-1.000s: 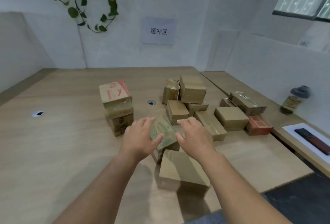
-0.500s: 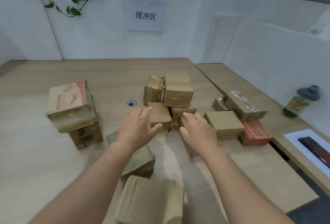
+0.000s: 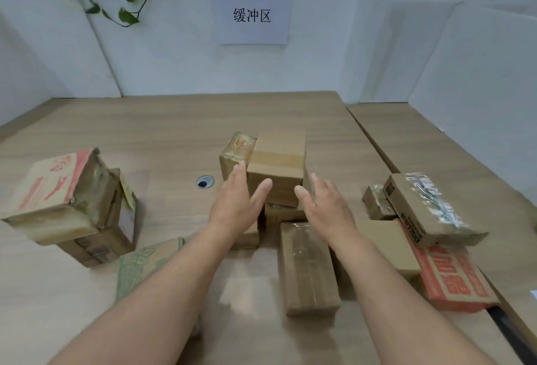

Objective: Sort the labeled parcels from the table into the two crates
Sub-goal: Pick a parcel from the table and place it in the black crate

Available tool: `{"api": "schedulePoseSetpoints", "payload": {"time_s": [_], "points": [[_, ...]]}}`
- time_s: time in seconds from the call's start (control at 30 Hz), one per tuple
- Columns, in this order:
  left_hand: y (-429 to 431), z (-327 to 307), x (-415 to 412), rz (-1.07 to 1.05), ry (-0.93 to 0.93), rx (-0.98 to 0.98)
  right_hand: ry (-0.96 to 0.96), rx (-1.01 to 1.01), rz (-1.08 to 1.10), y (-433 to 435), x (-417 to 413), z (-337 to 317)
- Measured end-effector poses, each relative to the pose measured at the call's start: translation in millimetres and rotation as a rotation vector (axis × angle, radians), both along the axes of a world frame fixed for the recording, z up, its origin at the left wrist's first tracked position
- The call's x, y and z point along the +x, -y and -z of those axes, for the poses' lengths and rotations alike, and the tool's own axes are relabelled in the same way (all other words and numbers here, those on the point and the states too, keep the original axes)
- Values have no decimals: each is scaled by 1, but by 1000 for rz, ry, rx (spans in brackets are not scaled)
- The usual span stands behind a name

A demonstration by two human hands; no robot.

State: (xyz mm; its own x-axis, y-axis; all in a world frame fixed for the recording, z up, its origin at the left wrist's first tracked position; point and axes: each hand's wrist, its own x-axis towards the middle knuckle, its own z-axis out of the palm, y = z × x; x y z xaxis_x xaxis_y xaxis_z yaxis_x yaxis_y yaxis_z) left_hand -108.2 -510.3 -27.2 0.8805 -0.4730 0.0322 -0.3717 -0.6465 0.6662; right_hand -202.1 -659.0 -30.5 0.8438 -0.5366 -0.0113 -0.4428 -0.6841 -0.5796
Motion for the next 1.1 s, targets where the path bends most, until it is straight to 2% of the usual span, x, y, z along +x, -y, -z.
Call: {"api": "schedulePoseSetpoints", "payload": {"time_s": [0.1,0.17,0.23,0.33,0.47,0.53,0.63,0.77,0.9,1.03,1.1], "points": [[12,-5,12,-60,-231,-190,40,187,-25,7,13,8],[17,-9,15,-83,-310,-248,87,355,4,11,18,14],[18,-9,18,-112,-313,-253,152,465,64,14,21,20],[13,-4,20,-156,-354,-192,220,523,172,16,21,24],[3,6,13,-149,-416,-208,91,602,235,11,18,33],[-5,8,8,-128,-433,-223,72,773,240,4,15,37],[-21,9,3,-92,-472,-245,157,1033,202,-9,7,33],[-38,-2,-16,-29,-524,-325,255,1037,128,-27,-5,21],[-60,-17,-33,-16,-576,-285,317,986,26,-54,-12,10],[-91,-22,-40,-21,-712,-570,410,1001,-8,-80,-17,-8],[-109,-19,-41,-17,-757,-697,435,939,9,-90,-19,-12]]}}
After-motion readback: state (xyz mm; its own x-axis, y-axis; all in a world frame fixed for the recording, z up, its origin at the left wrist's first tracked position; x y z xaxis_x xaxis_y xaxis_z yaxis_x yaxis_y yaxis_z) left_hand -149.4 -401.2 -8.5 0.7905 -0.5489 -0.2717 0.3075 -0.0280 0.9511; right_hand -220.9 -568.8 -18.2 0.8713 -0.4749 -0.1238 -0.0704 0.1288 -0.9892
